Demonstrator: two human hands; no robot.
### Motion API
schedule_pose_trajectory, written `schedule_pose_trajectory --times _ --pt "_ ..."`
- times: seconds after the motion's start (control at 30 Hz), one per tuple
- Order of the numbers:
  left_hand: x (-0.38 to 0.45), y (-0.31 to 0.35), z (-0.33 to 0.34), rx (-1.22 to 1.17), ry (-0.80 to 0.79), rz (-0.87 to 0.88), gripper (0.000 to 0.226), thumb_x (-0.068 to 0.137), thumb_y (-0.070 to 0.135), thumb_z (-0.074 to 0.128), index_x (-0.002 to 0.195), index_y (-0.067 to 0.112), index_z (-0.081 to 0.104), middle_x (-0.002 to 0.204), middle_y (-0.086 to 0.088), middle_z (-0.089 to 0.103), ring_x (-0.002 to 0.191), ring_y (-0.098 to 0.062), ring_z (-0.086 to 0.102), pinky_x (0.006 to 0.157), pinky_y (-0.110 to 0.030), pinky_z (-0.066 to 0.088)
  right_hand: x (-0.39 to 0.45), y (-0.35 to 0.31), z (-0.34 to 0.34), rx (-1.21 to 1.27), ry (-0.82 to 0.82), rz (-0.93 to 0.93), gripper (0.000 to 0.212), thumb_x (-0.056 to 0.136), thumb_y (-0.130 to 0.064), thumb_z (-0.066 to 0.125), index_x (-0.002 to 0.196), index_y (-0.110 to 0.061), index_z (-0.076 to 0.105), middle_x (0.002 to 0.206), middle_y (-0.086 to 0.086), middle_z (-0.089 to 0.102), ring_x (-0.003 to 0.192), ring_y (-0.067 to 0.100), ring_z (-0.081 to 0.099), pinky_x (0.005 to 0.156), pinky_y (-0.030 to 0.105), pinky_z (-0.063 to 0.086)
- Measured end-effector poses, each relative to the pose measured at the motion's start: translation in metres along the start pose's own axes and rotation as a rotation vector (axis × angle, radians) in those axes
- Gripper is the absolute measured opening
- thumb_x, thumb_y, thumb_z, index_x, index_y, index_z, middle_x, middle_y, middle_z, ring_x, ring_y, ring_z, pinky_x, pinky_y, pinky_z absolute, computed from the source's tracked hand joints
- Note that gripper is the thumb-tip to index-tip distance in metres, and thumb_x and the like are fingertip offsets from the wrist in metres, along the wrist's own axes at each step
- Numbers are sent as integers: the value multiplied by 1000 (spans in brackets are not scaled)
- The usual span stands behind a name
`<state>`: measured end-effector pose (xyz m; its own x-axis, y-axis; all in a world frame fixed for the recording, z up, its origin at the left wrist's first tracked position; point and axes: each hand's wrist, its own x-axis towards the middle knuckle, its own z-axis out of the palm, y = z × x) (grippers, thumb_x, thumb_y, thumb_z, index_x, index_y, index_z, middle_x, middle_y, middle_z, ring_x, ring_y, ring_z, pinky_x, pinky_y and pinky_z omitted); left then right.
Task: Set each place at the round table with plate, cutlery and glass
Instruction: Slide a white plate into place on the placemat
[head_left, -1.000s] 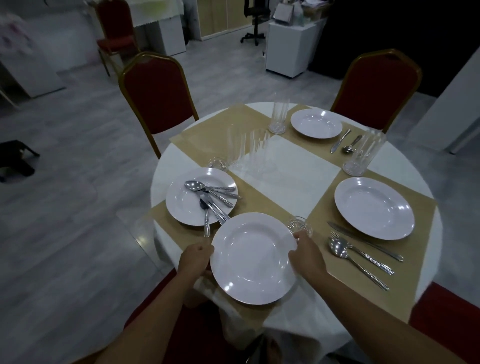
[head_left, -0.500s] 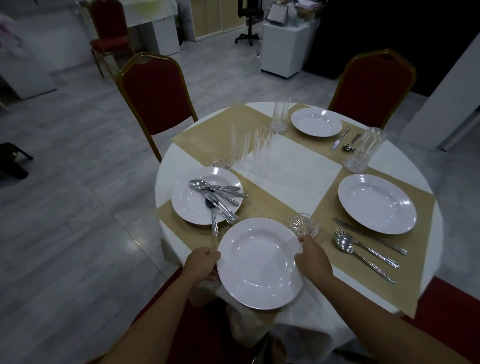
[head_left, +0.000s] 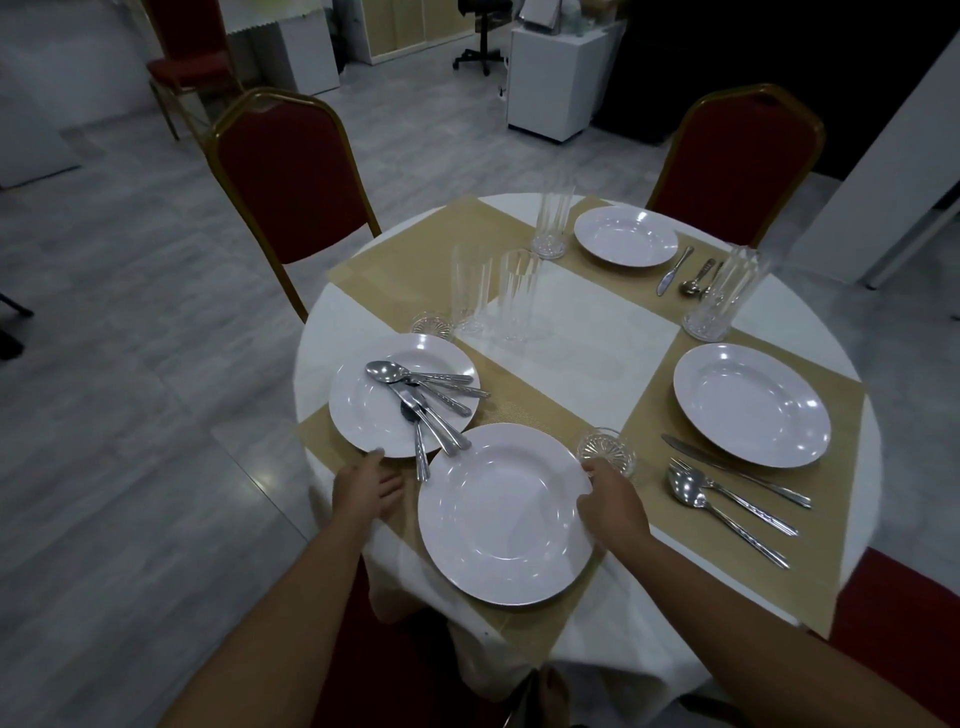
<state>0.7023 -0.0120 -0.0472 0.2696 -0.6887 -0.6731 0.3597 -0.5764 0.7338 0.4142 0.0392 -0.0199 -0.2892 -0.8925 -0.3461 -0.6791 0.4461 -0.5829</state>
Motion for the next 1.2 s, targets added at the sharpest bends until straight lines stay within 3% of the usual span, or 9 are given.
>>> schedule_pose_trajectory --times 0.07,0.23,0.57,0.7,0.8,0.93,1.03,1.13,1.2 --pt "10 9 5 -93 -17 13 41 96 14 54 133 -1 45 122 -22 59 108 -37 61 86 -42 51 0 0 -1 10 -7 -3 45 85 2 49 128 -14 54 119 4 65 103 23 62 77 26 44" --pt "29 21 12 -243 64 5 42 95 -4 49 137 -3 41 137 -21 50 124 -37 51 88 -40 49 2 1 -1 30 -15 -3 48 84 3 50 128 -15 55 119 3 66 103 21 62 78 25 44" --pt "26 50 20 -224 7 39 43 95 -6 48 138 -3 40 137 -21 50 126 -36 50 91 -42 48 8 1 1 73 -8 -14 46 85 5 50 126 -15 58 118 4 67 104 23 63 82 27 47" --pt "21 64 27 -144 -39 19 43 95 -2 50 138 -3 41 136 -20 52 104 -30 61 66 -32 57 12 -6 3 87 6 -19 44 83 5 50 122 -13 61 117 4 68 104 23 63 78 24 42" --pt "11 66 36 -112 -109 9 40 98 -1 46 137 -6 41 119 -16 59 91 -28 63 46 -25 56 18 -13 7 111 21 -24 42 81 5 51 119 -10 63 115 6 68 105 23 63 78 24 43" --pt "4 62 47 -116 -165 -32 40 98 -3 43 138 -8 40 133 -22 53 114 -34 59 84 -37 54 25 -20 9 135 34 -23 42 81 7 50 117 -8 64 114 9 68 105 24 62 77 24 42" --pt "6 57 51 -63 -179 -38 41 97 -3 45 138 -8 40 132 -24 54 104 -32 62 74 -34 59 30 -21 10 158 32 -10 42 82 9 49 117 -7 65 114 9 69 103 24 64 73 22 41" --pt "7 53 57 -24 -203 -43 40 97 -4 44 137 -7 40 136 -26 51 123 -37 53 92 -41 48 33 -17 8 175 7 -3 42 85 5 51 123 -8 62 118 8 68 105 21 63 76 23 43" --pt "6 52 65 3 -230 -44 39 98 -3 44 137 -7 40 136 -27 51 116 -36 57 91 -41 48 34 -13 5 197 8 8 42 88 -2 53 128 -10 60 123 7 66 111 20 61 84 25 45"
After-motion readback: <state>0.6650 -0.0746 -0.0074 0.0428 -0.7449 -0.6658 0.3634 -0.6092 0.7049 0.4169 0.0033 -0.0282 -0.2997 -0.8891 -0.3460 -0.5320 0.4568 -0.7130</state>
